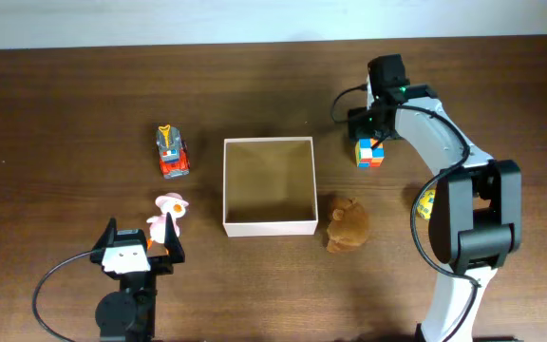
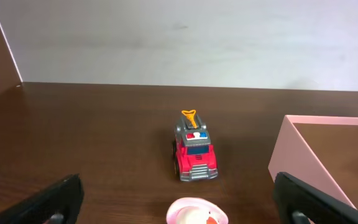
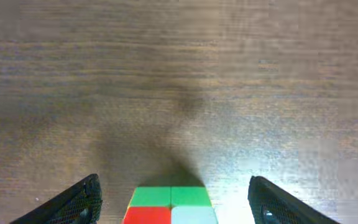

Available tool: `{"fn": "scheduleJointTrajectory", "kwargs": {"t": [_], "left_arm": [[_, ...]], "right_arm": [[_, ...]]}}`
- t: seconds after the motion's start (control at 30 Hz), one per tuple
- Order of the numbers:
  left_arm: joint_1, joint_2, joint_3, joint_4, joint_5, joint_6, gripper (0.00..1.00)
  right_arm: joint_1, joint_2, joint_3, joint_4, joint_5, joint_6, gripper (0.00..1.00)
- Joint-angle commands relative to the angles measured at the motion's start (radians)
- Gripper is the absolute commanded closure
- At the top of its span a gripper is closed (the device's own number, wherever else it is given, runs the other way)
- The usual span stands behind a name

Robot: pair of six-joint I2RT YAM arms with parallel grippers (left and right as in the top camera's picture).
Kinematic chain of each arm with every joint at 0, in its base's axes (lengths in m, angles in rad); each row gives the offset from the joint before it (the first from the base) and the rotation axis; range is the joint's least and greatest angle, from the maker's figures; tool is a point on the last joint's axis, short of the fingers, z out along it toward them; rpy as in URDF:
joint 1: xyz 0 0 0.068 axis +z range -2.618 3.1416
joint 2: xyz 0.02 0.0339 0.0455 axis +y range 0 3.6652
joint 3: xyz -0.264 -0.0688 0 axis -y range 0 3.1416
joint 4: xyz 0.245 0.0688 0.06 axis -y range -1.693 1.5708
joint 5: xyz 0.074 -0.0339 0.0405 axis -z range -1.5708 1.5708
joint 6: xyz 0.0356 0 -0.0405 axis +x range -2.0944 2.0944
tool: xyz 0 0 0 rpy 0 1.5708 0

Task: Pack container
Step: 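Lower the right gripper and close it on the colorful cube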

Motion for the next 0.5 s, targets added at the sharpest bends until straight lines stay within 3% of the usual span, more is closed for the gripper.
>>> {"fn": "scheduleJointTrajectory", "kwargs": {"t": [0.0, 0.47], "left_arm": [[0.006, -0.009, -0.007, 0.003, 0.010, 0.015, 0.01], [0.006, -0.009, -0.007, 0.003, 0.010, 0.015, 0.01]], "right_arm": [[0.006, 0.007, 0.015, -0.004, 0.016, 0.005, 0.21], [0.006, 0.043, 0.013, -0.067, 0.016, 0.005, 0.21]]}}
